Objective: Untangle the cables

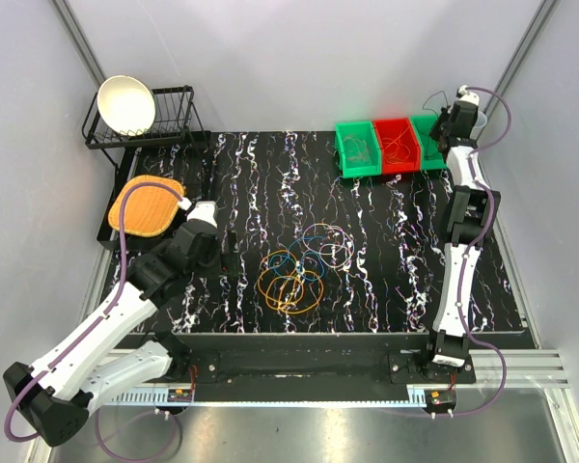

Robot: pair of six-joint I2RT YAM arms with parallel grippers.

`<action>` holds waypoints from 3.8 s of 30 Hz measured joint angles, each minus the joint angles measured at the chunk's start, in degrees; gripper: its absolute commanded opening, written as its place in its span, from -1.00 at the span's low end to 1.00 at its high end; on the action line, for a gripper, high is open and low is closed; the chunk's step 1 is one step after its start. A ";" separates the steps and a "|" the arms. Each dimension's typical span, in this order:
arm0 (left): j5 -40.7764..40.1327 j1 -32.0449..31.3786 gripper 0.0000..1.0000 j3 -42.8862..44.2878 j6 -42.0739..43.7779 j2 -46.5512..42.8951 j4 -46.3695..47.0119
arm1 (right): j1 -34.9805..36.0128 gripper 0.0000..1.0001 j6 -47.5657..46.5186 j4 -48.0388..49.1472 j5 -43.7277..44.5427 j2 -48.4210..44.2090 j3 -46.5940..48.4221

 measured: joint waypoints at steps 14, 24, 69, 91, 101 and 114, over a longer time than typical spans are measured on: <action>0.02 0.22 0.95 0.00 0.00 -0.39 0.00 | 0.02 -0.59 3.48 -0.37 0.74 -2.08 -11.76; 0.02 0.33 0.95 0.00 0.00 -0.92 0.00 | 0.39 0.05 3.96 -4.74 2.23 -4.55 -9.77; 1.31 -14.73 0.67 1.51 -10.32 21.94 7.04 | 30.38 0.51 18.01 -1.90 -3.65 -79.95 -84.72; 0.55 -24.68 0.56 9.60 -16.02 43.17 10.25 | 30.80 0.52 17.44 -6.10 -4.00 -87.67 -93.92; -4.81 -25.27 0.67 14.78 -15.56 44.30 6.40 | 30.80 0.52 17.05 -6.14 -4.00 -87.67 -94.77; -11.56 -21.42 0.57 20.17 -10.91 47.23 2.62 | 30.80 0.53 16.81 -6.14 -4.00 -87.67 -94.82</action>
